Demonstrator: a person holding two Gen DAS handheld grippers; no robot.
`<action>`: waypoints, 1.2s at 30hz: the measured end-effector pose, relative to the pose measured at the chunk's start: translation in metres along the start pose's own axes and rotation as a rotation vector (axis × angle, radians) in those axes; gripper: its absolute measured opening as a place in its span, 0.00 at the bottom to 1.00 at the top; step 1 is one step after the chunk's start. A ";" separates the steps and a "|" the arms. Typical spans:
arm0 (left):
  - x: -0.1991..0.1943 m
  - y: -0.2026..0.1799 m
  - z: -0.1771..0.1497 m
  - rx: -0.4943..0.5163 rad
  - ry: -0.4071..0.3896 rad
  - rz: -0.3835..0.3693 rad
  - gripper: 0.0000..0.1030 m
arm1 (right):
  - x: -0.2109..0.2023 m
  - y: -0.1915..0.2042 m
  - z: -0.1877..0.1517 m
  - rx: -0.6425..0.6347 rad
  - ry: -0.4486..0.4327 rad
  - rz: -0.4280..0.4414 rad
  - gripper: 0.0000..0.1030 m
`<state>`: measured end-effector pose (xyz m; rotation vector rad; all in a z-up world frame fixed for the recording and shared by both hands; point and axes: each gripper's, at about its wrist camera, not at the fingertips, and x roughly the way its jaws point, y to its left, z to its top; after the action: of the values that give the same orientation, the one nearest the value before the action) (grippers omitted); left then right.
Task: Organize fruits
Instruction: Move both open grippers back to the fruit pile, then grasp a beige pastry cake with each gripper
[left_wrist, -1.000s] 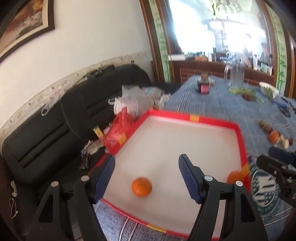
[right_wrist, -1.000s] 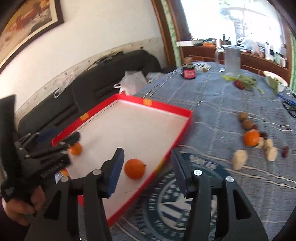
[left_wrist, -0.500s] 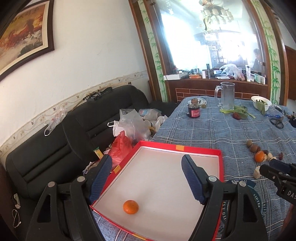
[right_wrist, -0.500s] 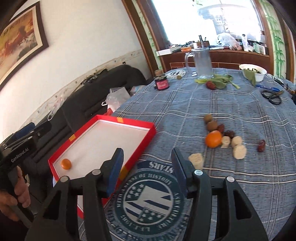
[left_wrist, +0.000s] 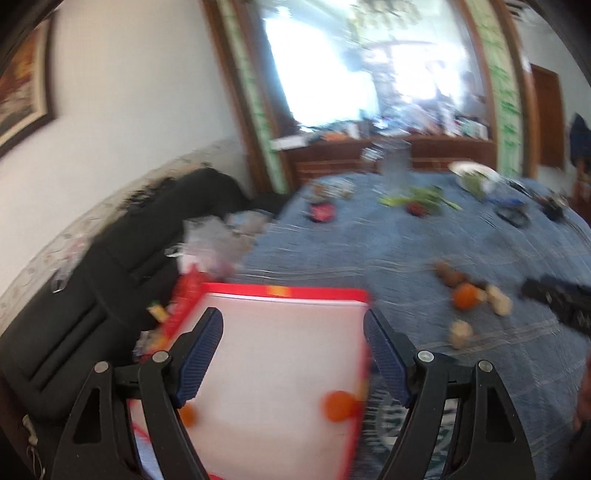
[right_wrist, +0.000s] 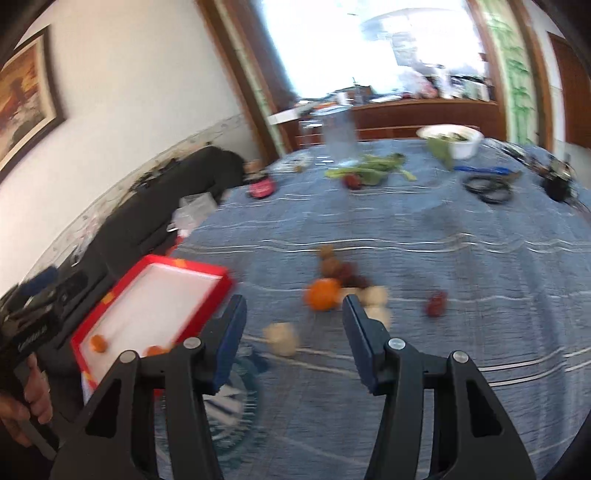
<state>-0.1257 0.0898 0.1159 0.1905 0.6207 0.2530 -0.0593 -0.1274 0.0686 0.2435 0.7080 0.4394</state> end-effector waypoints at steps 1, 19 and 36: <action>0.005 -0.011 -0.001 0.023 0.015 -0.027 0.76 | 0.000 -0.014 0.000 0.025 0.011 -0.025 0.54; 0.062 -0.082 -0.017 0.111 0.230 -0.289 0.76 | 0.055 -0.024 -0.001 -0.037 0.223 -0.101 0.54; 0.095 -0.119 -0.011 0.087 0.337 -0.408 0.49 | 0.051 -0.039 0.005 -0.016 0.147 -0.159 0.26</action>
<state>-0.0364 0.0056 0.0254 0.1010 0.9887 -0.1413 -0.0094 -0.1380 0.0295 0.1393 0.8608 0.3129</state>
